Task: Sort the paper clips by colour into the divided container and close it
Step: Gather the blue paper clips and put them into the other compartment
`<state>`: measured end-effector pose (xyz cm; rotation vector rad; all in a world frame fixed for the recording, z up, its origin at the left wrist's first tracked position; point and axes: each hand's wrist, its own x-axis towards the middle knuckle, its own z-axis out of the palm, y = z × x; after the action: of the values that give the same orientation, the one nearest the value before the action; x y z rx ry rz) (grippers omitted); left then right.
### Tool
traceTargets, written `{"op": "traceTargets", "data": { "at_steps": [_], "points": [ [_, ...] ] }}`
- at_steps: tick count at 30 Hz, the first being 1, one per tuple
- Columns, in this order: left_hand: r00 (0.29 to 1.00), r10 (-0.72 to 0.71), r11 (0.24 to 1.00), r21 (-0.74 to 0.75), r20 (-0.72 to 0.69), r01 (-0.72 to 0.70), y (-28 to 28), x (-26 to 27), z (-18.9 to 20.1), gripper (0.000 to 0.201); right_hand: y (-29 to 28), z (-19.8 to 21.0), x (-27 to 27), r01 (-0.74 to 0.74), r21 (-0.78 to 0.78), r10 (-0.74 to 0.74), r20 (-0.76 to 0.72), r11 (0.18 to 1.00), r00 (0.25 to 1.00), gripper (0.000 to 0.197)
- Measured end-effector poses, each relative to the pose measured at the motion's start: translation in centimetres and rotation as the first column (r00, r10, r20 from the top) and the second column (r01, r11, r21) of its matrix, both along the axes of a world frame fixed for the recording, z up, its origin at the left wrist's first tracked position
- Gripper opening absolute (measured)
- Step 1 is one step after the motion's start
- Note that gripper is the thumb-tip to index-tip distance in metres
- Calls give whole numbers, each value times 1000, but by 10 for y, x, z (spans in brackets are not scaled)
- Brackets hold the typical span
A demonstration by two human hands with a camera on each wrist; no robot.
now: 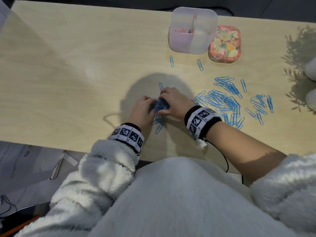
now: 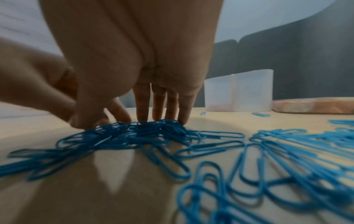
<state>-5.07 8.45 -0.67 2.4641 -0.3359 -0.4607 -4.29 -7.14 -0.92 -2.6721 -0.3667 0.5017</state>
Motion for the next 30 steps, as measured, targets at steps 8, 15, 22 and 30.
{"op": "traceTargets", "data": {
  "at_steps": [8, 15, 22, 30],
  "points": [
    [1000, -8, 983, 181, 7, 7, -2, 4, -1, 57, -2, 2, -13, 60, -119, -57, 26, 991, 998, 75],
    [999, -51, 995, 82, -7, 52, -21, 7, 8, 47, -4, -1, -8, 59, -87, -56, 31, 994, 998, 36],
    [989, -142, 980, 147, 36, 135, -28, 14, 6, 34, -13, -3, -2, 45, -198, -30, 80, 979, 996, 28],
    [994, -105, 992, 78, 21, 103, -37, 18, 8, 31, -58, 27, 9, 331, 122, -338, 47, 936, 940, 25]
  ]
}}
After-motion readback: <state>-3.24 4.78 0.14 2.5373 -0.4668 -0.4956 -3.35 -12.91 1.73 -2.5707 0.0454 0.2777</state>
